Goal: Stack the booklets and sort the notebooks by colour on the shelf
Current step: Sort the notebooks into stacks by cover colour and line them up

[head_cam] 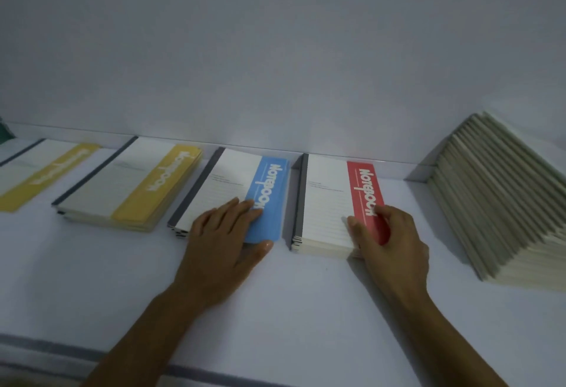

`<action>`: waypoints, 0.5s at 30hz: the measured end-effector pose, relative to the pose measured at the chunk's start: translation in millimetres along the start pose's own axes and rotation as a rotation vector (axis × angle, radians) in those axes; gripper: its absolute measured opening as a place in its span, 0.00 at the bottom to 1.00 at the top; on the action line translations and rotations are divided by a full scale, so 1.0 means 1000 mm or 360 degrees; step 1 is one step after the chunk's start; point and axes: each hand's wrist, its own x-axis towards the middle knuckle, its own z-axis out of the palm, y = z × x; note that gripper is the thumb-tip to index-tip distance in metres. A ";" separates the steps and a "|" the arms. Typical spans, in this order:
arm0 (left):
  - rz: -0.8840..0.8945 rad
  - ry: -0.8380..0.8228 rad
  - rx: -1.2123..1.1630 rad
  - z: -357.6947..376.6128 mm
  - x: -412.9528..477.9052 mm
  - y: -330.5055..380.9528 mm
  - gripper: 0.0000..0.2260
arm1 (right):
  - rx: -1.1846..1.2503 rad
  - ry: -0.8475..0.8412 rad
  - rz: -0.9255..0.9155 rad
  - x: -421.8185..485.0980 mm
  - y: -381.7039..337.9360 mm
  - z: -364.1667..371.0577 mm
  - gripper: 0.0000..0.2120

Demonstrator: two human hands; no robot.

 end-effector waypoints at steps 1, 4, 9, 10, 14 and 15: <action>0.0007 0.0001 -0.0014 0.000 0.001 -0.001 0.28 | -0.0004 -0.0014 -0.0007 0.000 0.000 0.001 0.27; 0.0026 0.0103 -0.0084 0.001 0.000 -0.001 0.31 | 0.0005 0.0002 -0.0026 0.001 0.005 0.004 0.25; 0.0145 0.0275 -0.0084 0.000 0.001 0.000 0.22 | 0.0015 0.0020 -0.0006 0.003 0.008 0.005 0.24; 0.0132 0.0261 -0.0103 0.000 0.001 0.000 0.22 | 0.0014 0.0028 -0.0004 0.004 0.008 0.005 0.24; 0.0072 0.0175 -0.0190 -0.001 0.001 0.001 0.21 | -0.0015 0.0023 0.0005 0.006 0.010 0.007 0.24; 0.0059 0.0168 -0.0196 -0.001 0.000 0.001 0.22 | -0.0022 0.0029 0.0006 0.005 0.009 0.009 0.24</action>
